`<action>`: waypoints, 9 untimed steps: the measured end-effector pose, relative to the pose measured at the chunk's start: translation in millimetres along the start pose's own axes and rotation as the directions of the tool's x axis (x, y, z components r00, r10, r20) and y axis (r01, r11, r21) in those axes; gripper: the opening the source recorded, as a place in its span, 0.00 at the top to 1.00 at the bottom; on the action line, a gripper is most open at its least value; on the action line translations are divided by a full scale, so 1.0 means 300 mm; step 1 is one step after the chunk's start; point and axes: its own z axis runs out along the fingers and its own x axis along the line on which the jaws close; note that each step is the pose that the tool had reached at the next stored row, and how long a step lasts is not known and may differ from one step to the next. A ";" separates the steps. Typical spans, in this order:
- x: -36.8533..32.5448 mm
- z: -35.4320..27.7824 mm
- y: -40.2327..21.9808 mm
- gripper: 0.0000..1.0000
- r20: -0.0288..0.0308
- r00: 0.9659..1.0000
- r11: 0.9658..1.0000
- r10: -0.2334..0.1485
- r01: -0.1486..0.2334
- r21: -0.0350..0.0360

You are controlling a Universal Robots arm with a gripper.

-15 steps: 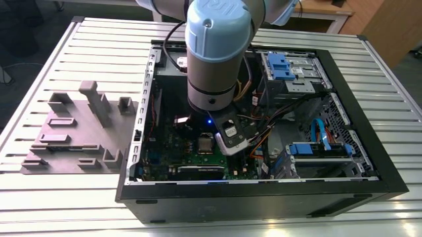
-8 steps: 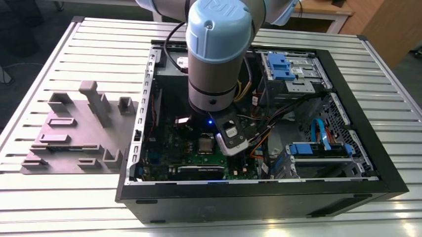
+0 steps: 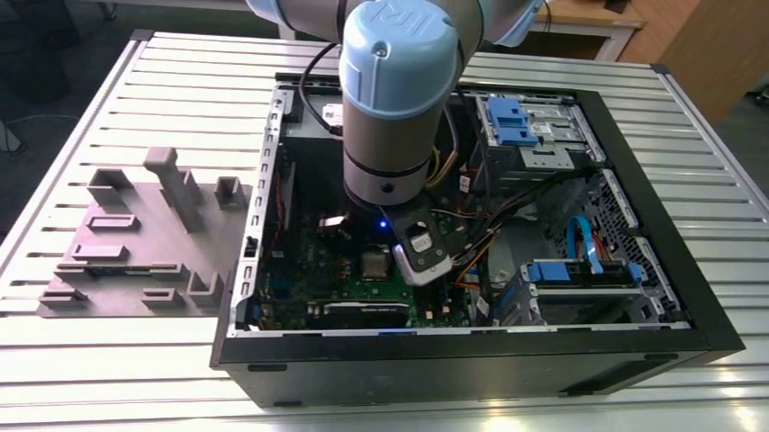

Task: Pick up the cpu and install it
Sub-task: 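Place the cpu into insertion slot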

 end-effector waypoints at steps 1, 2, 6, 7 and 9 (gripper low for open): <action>0.000 0.001 0.000 0.53 0.000 1.000 1.000 0.000 0.000 0.000; 0.000 0.001 0.000 0.53 0.000 1.000 1.000 0.000 0.000 0.000; -0.001 0.003 0.000 0.53 0.000 1.000 1.000 0.000 0.000 0.000; -0.001 0.003 0.000 0.53 0.000 1.000 1.000 0.000 0.000 0.000; -0.001 0.003 0.000 0.53 0.000 1.000 1.000 0.000 0.000 0.000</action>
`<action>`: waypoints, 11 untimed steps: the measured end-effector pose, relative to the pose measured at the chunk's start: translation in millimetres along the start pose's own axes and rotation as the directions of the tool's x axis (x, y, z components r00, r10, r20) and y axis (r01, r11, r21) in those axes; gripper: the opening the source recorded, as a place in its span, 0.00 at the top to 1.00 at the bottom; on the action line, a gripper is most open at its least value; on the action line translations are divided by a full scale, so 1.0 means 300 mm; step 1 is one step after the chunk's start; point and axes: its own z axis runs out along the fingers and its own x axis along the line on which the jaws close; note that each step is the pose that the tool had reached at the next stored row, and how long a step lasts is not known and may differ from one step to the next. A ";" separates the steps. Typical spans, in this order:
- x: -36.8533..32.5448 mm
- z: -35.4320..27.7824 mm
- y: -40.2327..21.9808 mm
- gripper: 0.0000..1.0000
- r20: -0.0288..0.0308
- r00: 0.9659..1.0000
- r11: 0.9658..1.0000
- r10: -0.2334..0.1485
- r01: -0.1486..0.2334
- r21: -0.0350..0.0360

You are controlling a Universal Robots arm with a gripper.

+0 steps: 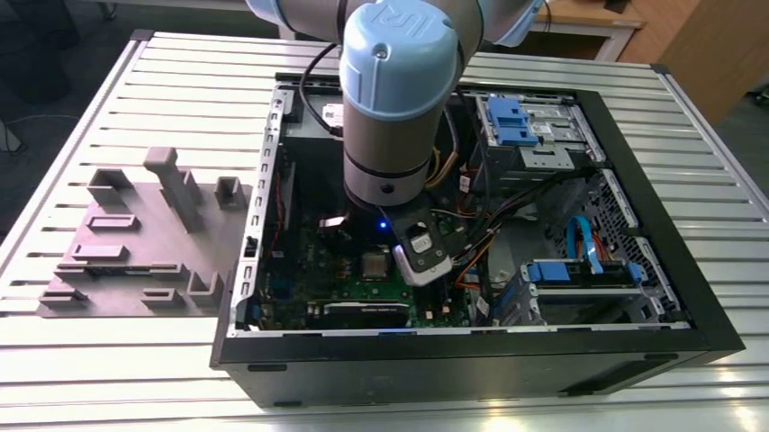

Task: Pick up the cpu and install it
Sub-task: 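Place the cpu into insertion slot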

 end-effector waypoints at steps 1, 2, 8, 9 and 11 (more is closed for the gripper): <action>-0.001 0.000 0.000 0.53 0.000 1.000 1.000 0.000 0.000 0.000; -0.002 0.000 0.000 0.53 0.000 1.000 1.000 0.000 0.000 0.000; -0.001 0.008 -0.001 0.53 -0.001 1.000 1.000 0.000 0.000 0.000; -0.001 0.008 -0.001 0.53 -0.001 1.000 1.000 0.000 0.000 0.000; -0.001 0.010 0.000 0.53 0.000 1.000 1.000 0.000 0.000 0.000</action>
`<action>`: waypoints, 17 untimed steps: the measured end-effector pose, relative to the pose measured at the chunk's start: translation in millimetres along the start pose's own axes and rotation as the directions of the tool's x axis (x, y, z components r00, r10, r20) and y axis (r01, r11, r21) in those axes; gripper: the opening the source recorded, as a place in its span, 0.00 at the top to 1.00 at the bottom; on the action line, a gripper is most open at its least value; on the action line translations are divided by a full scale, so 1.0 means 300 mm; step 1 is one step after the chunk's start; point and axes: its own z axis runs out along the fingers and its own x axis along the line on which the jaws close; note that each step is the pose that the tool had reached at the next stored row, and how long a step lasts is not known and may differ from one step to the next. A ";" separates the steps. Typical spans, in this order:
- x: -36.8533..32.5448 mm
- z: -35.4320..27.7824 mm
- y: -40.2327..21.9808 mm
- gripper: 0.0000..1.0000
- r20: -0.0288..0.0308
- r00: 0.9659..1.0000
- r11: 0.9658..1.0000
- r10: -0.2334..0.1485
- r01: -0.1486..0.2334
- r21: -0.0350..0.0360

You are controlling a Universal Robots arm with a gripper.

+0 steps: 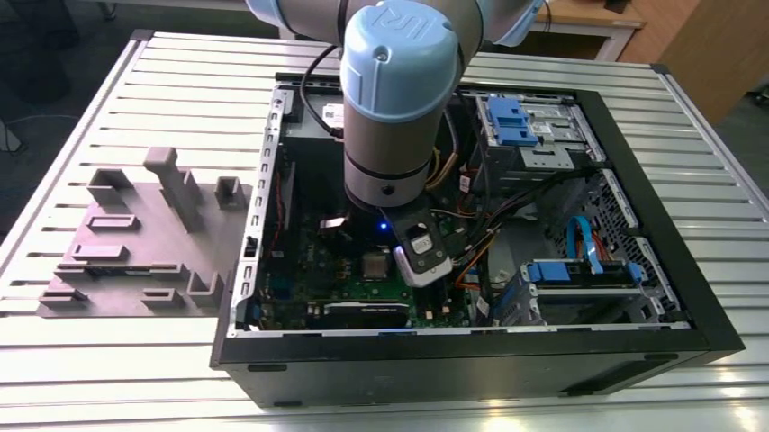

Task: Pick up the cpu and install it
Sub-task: 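Place the cpu into insertion slot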

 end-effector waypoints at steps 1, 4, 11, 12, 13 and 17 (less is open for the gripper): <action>0.000 0.000 0.000 0.53 0.000 1.000 1.000 0.000 0.000 0.000; 0.000 0.000 0.000 0.53 0.000 1.000 1.000 0.000 0.000 0.000; 0.000 0.001 0.000 0.53 0.000 1.000 1.000 0.000 0.000 0.000; 0.000 0.001 0.000 0.53 0.000 1.000 1.000 0.000 0.000 0.000; 0.000 0.001 0.000 0.53 0.000 1.000 1.000 0.000 0.000 0.000; 0.000 0.003 0.001 0.47 0.000 1.000 1.000 0.000 0.000 -0.002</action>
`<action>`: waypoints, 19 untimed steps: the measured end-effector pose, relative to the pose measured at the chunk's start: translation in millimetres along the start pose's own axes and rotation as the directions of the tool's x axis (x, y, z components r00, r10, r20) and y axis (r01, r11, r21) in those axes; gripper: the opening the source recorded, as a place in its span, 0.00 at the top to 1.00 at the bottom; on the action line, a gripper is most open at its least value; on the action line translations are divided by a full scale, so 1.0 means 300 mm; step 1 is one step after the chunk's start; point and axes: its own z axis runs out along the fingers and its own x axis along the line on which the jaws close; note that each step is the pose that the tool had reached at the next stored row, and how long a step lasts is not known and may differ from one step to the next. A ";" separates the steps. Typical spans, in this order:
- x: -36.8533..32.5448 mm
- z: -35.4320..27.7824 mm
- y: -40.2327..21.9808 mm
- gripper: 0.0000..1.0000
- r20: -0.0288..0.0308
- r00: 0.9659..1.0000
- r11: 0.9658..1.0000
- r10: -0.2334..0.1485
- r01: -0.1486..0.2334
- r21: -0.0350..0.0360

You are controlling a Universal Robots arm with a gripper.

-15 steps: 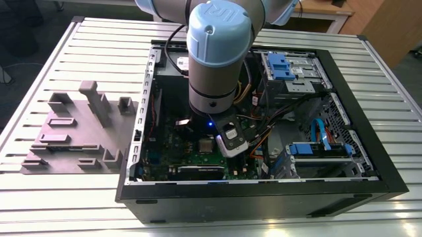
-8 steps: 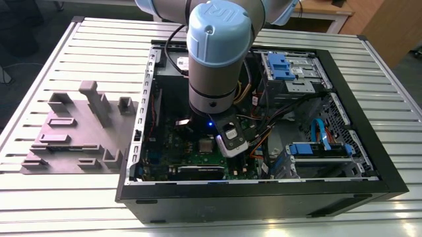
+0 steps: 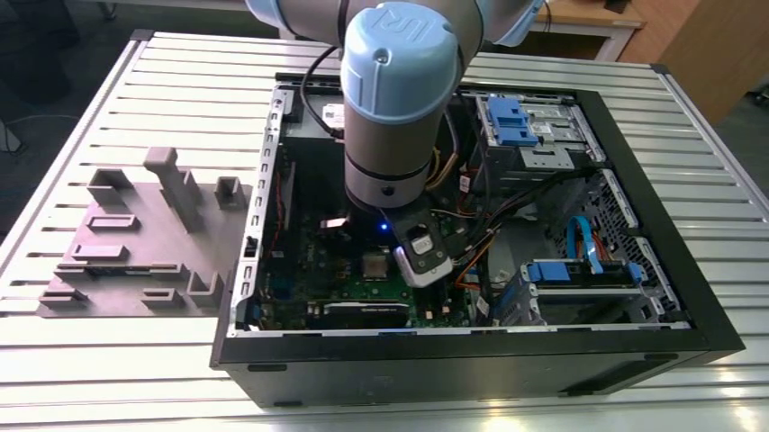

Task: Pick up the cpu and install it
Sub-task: 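Place the cpu into insertion slot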

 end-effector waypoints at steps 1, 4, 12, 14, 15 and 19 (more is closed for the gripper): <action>0.000 0.000 0.000 0.47 0.000 1.000 1.000 0.000 0.000 0.001; 0.000 -0.002 -0.001 0.42 0.000 1.000 1.000 0.000 0.000 0.002; 0.000 -0.033 0.000 0.42 0.000 1.000 1.000 0.000 0.000 0.002; 0.000 -0.037 0.000 0.42 0.000 1.000 1.000 0.000 0.000 0.002; 0.000 -0.037 0.000 0.42 0.000 1.000 1.000 0.000 0.000 0.002; 0.000 -0.038 0.000 0.42 0.000 1.000 1.000 0.000 0.000 0.002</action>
